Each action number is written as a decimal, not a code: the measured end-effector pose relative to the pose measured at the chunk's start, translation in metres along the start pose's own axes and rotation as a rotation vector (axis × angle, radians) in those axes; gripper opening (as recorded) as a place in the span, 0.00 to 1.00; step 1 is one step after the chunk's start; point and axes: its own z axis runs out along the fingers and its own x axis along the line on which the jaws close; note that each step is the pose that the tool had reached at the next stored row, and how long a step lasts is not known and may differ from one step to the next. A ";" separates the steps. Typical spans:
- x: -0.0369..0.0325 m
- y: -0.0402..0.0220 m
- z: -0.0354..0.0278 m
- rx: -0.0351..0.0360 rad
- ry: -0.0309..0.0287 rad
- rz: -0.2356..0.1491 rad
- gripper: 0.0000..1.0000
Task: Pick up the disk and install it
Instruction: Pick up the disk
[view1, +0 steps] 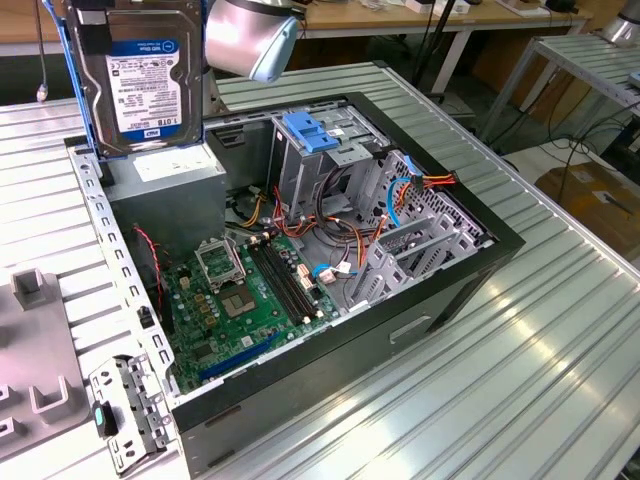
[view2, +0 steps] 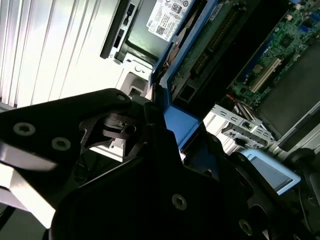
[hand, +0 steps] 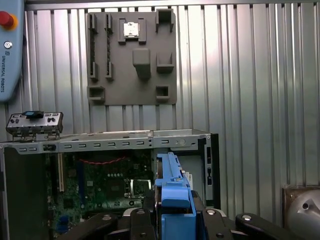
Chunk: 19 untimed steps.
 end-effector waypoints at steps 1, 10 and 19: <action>0.0008 -0.0008 0.0000 0.0000 0.0000 0.000 0.37; 0.0143 -0.0096 0.0002 0.0000 0.0000 0.000 0.37; 0.0172 -0.0333 0.0009 0.0001 0.0007 0.000 0.37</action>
